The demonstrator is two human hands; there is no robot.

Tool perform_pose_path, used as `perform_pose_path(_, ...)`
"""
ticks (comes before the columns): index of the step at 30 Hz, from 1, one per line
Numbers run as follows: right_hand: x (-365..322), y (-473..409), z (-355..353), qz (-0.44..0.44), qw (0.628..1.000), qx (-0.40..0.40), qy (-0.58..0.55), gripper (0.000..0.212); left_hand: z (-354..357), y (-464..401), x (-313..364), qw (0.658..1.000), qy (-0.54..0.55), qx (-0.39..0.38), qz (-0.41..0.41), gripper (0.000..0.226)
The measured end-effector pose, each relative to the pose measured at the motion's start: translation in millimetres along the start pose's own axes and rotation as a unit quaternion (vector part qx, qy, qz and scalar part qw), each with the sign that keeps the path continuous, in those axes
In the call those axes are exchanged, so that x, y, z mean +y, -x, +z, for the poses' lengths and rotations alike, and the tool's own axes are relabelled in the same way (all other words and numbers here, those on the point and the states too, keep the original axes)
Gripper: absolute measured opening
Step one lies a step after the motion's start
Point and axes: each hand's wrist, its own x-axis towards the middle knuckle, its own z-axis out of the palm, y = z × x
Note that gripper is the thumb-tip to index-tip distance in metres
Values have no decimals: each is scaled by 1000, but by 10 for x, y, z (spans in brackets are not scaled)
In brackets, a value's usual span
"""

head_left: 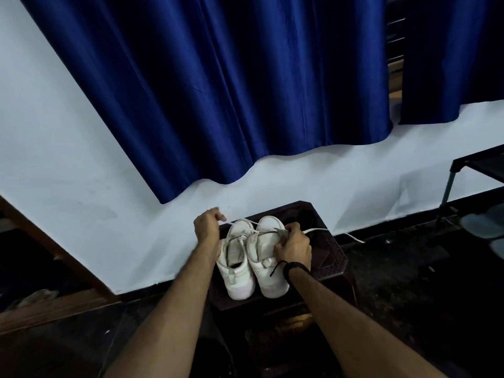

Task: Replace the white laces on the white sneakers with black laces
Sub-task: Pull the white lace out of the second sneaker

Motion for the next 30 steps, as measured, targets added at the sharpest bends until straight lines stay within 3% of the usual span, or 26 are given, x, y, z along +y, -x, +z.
perform_pose_path(2,-3,-3,4,-1,1000,1,4,21,-40,26,-123,969,-219,101,-45,33)
perform_pose_path(3,-5,-3,7,-4,1000,3,5,19,-41,79,-190,935,-333,124,-11,39)
perform_pose_path(4,-4,-2,18,-7,1000,5,4,17,-7,119,-255,904,-401,124,81,41)
perform_pose_path(6,3,-6,37,-13,1000,6,4,16,134,186,-325,845,-443,72,290,38)
perform_pose_path(8,11,-21,40,-15,1000,4,5,16,325,217,-338,758,-499,-47,417,41)
perform_pose_path(11,38,-40,43,-17,1000,-9,14,20,537,206,-458,657,-583,-202,432,39)
perform_pose_path(13,48,-43,49,-19,1000,-11,18,21,591,198,-528,637,-594,-205,447,31)
perform_pose_path(17,49,-42,51,-18,1000,-2,13,18,550,250,-518,675,-533,-112,497,34)
perform_pose_path(20,51,-32,55,-23,1000,8,8,17,411,237,-392,786,-417,67,452,21)
perform_pose_path(23,40,-21,52,-18,1000,2,11,18,230,132,-170,897,-248,215,296,18)
perform_pose_path(25,33,-11,50,-15,1000,-2,14,19,114,71,-58,921,-189,278,195,18)
perform_pose_path(30,29,1,40,-13,1000,3,20,18,-112,-91,-112,931,-98,350,41,25)
